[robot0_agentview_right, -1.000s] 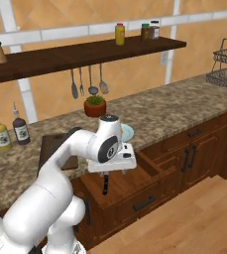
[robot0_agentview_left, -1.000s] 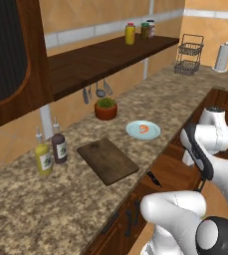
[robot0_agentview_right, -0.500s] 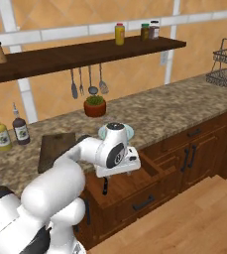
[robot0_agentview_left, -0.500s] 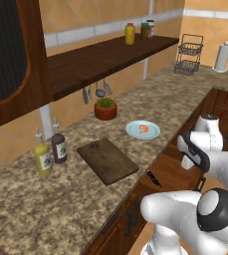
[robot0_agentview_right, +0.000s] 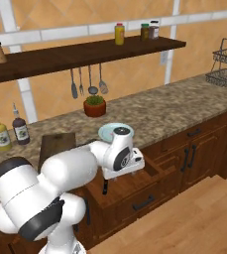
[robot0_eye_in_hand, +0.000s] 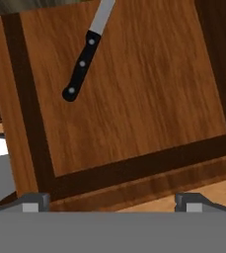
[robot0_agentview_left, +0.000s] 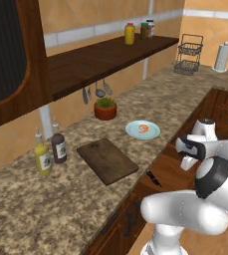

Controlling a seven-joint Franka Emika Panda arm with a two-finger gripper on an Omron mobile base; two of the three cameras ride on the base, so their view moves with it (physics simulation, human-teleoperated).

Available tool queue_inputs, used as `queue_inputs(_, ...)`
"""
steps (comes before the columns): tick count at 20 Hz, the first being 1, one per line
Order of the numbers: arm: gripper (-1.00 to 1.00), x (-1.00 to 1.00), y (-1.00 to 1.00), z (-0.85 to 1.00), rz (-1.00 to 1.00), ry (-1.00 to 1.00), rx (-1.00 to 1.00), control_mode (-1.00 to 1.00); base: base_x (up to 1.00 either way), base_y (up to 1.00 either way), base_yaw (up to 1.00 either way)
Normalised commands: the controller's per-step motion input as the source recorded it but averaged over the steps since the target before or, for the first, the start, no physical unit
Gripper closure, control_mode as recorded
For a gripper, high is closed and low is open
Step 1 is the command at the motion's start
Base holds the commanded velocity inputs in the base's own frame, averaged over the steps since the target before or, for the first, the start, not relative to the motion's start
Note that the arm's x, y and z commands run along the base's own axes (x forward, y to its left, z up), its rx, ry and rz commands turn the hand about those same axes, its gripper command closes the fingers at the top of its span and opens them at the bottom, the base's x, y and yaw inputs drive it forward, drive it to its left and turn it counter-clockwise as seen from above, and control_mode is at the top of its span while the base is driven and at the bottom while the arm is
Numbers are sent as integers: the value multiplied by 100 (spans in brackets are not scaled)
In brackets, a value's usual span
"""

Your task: Pick up the knife from the drawer and place it on the cutting board. Then place the meat from the plate to the cutting board.

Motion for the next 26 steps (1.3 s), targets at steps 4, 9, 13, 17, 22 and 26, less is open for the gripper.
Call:
queue_inputs(4,-100,32,-16,-28,6,0,0,-100,0,0,0)
queue_inputs(9,-100,34,-15,-37,6,0,0,-100,0,0,0)
queue_inputs(13,-100,31,-11,-51,6,0,0,-100,0,0,0)
queue_inputs(17,-100,0,-64,-54,0,0,0,-100,0,0,0)
queue_inputs(22,-100,-17,-94,-40,0,0,1,-100,0,0,0)
queue_inputs(26,-100,-57,-100,6,0,-1,14,-100,0,0,0)
